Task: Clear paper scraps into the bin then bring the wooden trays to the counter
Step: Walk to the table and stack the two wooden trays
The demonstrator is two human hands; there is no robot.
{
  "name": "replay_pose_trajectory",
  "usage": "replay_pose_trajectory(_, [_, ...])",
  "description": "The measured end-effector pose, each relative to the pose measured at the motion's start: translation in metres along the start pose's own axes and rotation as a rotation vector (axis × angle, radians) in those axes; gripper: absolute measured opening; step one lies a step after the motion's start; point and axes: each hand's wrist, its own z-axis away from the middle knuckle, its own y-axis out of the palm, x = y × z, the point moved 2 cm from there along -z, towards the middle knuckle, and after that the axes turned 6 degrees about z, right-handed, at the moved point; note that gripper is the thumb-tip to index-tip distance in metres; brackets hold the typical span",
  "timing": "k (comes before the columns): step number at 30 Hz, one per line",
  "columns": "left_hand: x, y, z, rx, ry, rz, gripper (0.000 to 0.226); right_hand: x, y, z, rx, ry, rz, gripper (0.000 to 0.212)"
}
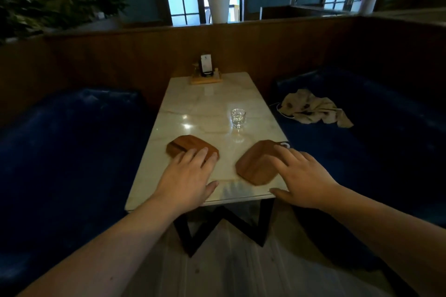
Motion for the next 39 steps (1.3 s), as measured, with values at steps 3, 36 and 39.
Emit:
replay_pose_trajectory(3, [0.01,0.026,-0.046,0.041,-0.017,0.013,0.066,-0.031,0.032,-0.037,0.042,0.074,-0.091,0.084])
replay_pose_trajectory(36, [0.064,0.297,-0.267,0.569,-0.534,0.793,0.038,-0.214,0.256,-0.208,0.519,0.881,-0.991,0.043])
replay_pose_trajectory(39, [0.035,0.317,-0.256,0.653,-0.567,0.842,0.033,-0.228,0.279,-0.216,0.573,0.878,-1.063,0.033])
